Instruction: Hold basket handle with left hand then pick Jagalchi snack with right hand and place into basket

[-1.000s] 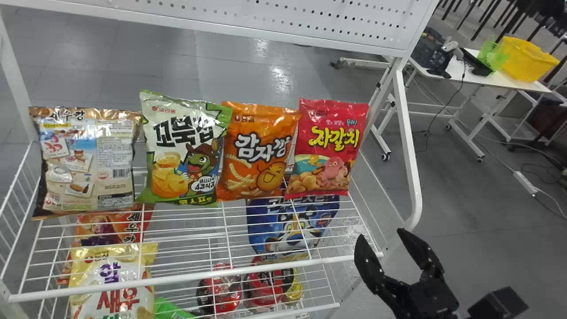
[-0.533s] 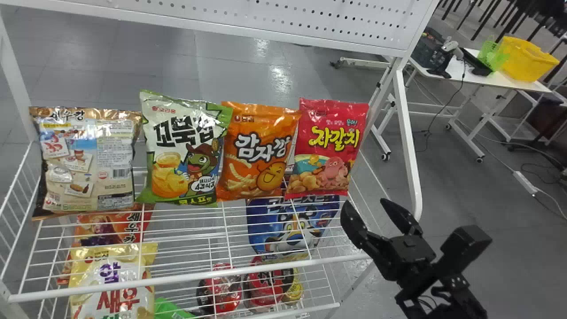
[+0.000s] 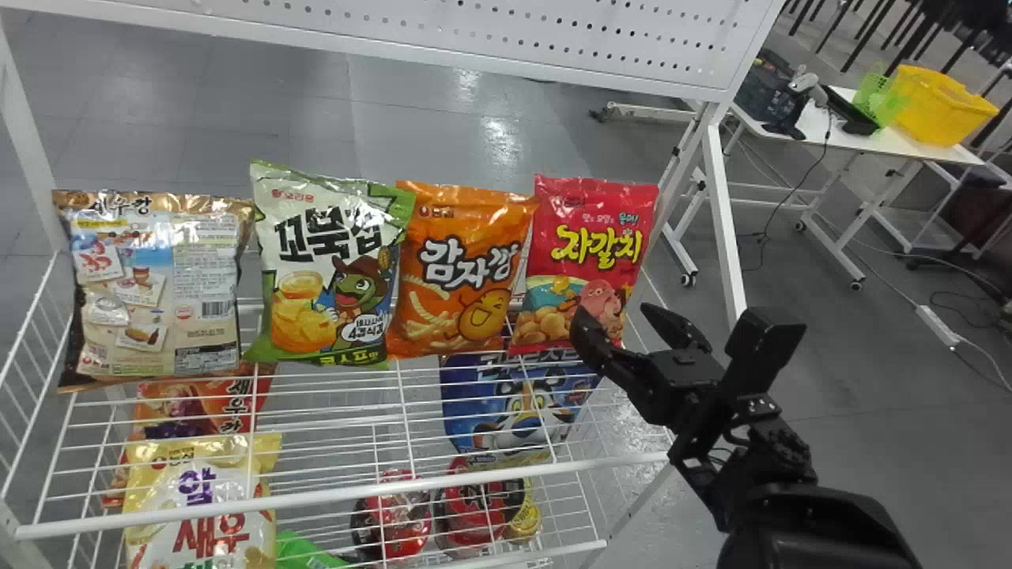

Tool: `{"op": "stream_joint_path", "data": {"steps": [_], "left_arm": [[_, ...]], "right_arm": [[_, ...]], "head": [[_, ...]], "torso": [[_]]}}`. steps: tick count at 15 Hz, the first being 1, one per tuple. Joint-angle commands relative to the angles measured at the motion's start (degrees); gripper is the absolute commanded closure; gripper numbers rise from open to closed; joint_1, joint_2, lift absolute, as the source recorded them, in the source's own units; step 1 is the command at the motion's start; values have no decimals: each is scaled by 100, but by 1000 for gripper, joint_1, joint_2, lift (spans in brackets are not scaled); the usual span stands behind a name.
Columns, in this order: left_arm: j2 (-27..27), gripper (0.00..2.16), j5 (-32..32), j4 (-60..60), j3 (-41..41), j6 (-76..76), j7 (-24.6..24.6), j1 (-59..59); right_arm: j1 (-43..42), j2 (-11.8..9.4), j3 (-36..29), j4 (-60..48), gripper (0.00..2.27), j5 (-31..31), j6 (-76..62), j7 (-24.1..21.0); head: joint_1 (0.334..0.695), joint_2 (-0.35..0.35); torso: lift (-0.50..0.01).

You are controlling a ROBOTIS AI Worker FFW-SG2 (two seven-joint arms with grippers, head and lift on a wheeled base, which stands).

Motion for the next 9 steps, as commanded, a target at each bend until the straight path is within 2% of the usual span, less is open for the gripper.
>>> {"op": "stream_joint_path", "data": {"steps": [1,9], "left_arm": [[9,2138,-9,17,0,-12,-57,0],[26,2138,-9,96,115,6,-57,-9]], "right_arm": [[-308,5,-7,183,97,23,296,-60],[-1363,5,2,1141,87,489,735,-130]], "head": [[695,-350],[695,-328]], "torso": [[-9],[-9]]}}
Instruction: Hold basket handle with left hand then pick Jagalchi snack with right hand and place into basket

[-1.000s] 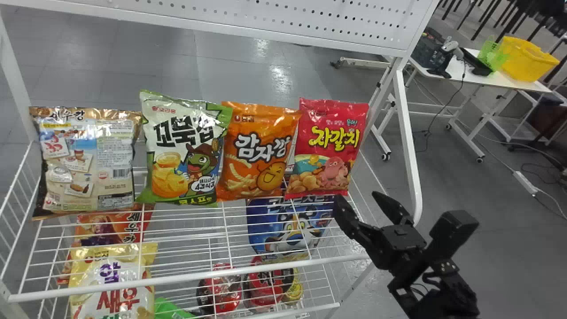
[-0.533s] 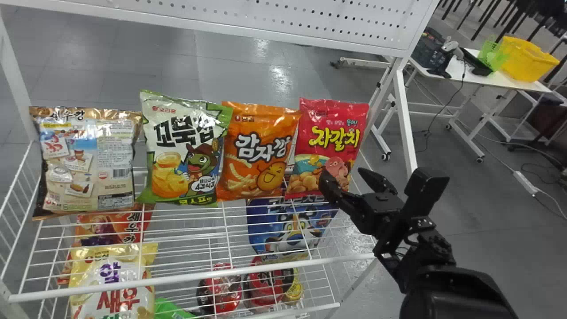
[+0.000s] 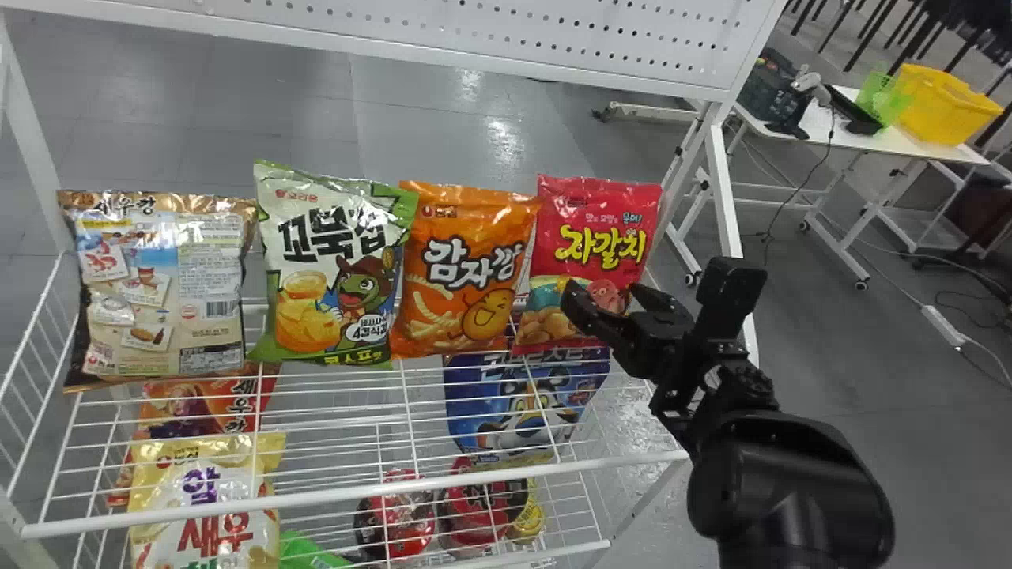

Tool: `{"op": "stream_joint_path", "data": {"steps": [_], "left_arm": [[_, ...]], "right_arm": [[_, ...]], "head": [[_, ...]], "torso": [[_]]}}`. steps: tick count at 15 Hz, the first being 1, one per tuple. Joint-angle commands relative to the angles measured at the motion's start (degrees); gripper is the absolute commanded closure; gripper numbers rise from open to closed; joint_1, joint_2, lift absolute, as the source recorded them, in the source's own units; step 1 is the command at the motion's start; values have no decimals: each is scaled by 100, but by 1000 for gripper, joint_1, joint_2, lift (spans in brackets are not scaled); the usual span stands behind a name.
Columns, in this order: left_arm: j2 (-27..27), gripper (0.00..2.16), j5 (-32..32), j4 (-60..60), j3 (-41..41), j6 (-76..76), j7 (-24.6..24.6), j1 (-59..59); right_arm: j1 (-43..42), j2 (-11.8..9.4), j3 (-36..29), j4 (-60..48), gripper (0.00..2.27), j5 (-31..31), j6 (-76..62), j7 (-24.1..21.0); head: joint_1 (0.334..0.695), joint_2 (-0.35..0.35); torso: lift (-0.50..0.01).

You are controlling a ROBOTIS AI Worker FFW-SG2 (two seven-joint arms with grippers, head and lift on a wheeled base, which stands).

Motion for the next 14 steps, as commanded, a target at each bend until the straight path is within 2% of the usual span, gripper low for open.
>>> {"op": "stream_joint_path", "data": {"steps": [1,9,10,11,12,14], "left_arm": [[0,2138,0,46,20,-15,-57,-1],[0,2138,9,81,29,-15,-57,-9],[0,2138,9,81,29,-15,-57,-9],[0,2138,9,81,46,-15,-57,-9],[0,2138,9,81,55,-15,-57,-1],[9,2138,9,99,64,-15,-57,8]], "right_arm": [[-281,5,-12,251,87,92,210,-22],[-756,5,58,752,137,48,544,-312],[-782,5,58,778,532,39,544,-233],[-800,5,85,787,1396,-75,685,-303],[-826,5,76,796,2061,-102,860,-461],[-835,5,14,831,2142,-102,895,-488]], "head": [[695,-325],[695,-305],[695,-303],[695,-303],[695,-300],[695,-299]], "torso": [[-9],[-9],[-9],[-9],[-9],[-9]]}}
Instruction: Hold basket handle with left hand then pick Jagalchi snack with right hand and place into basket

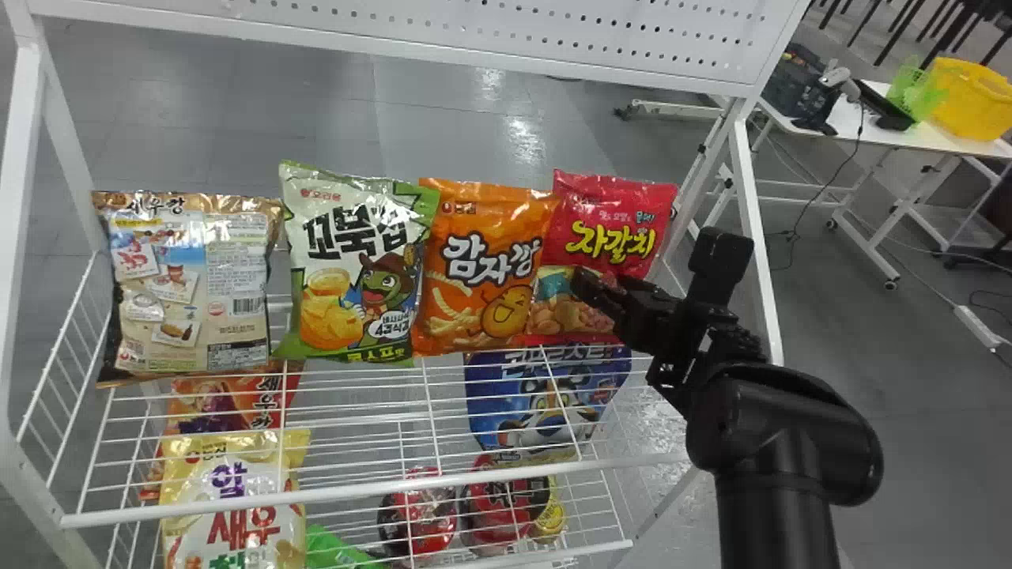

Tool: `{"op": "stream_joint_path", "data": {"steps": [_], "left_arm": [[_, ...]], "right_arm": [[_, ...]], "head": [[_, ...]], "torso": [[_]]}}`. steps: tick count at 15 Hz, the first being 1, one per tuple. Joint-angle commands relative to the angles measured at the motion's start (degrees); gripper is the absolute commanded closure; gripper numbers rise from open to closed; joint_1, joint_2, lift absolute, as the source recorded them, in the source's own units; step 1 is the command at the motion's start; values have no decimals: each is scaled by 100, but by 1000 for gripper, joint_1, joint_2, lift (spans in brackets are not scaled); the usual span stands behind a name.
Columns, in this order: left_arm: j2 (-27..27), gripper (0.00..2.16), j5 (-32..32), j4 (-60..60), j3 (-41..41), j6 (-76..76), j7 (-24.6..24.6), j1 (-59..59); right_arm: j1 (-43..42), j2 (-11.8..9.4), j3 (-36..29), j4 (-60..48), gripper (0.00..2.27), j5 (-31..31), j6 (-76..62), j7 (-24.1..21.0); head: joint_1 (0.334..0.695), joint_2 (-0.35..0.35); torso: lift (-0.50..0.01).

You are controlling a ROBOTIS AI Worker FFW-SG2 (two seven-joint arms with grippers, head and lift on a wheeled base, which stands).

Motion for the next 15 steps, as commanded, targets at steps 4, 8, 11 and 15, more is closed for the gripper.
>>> {"op": "stream_joint_path", "data": {"steps": [4,8,11,15], "left_arm": [[3,2138,0,-3,4,0,-57,31],[3,2138,0,6,48,-35,-57,83],[3,2138,0,6,39,-35,-57,83],[3,2138,9,32,22,-88,-57,92]], "right_arm": [[122,5,-128,-32,2246,-259,238,327],[386,5,-233,-717,2246,-285,624,256],[483,5,-312,-1306,2246,-136,1204,221],[500,5,-444,-1895,2246,-153,2171,204]], "head": [[695,-294],[695,-296],[695,-320],[695,-342]], "torso": [[-9],[-9],[-9],[-9]]}}
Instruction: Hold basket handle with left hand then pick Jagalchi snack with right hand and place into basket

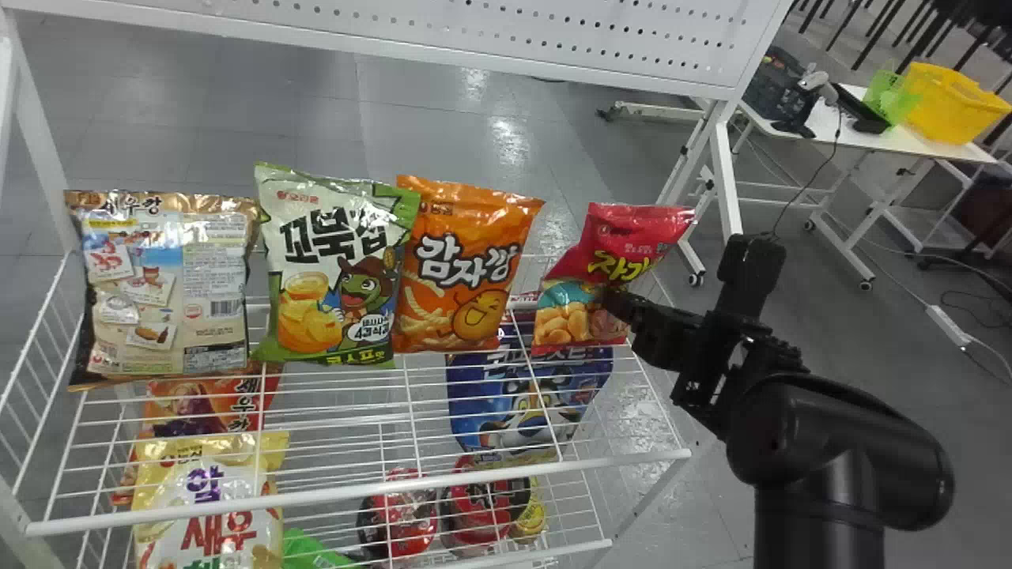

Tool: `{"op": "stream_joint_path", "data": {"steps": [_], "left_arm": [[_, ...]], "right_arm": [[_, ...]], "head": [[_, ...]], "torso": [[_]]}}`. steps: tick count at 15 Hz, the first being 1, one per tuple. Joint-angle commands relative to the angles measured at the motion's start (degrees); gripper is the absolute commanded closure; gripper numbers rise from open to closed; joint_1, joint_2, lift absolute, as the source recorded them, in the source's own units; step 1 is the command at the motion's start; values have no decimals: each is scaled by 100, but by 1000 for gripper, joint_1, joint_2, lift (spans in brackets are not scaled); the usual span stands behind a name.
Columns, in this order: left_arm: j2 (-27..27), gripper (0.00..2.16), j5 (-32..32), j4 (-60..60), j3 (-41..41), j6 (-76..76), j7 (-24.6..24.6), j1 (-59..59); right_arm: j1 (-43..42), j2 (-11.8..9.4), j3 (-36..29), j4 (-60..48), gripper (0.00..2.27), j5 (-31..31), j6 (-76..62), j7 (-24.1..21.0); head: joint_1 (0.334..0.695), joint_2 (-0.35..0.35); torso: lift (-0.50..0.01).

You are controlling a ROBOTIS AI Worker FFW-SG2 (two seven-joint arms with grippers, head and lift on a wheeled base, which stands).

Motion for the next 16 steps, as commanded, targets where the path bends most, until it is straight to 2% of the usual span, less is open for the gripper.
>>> {"op": "stream_joint_path", "data": {"steps": [1,3,7,13,16], "left_arm": [[0,2138,5,44,6,-64,-57,9],[0,2138,5,35,14,-81,-57,9],[9,2138,13,44,14,-134,-57,-9],[9,2138,40,96,50,-204,-57,-35],[0,2138,93,140,120,-239,-57,-27]], "right_arm": [[-2,-35,-99,-260,2246,-48,478,9],[-11,-141,-152,-471,2246,-109,1075,97],[-55,-422,-381,-990,2246,-690,2358,141],[385,-352,-398,-2132,2246,-1366,3360,132],[649,-334,-398,-2748,2246,-1735,3530,132]], "head": [[695,-350],[695,-350],[695,-350],[695,-350],[695,-305]], "torso": [[-9],[-9],[-9],[-9],[-9]]}}
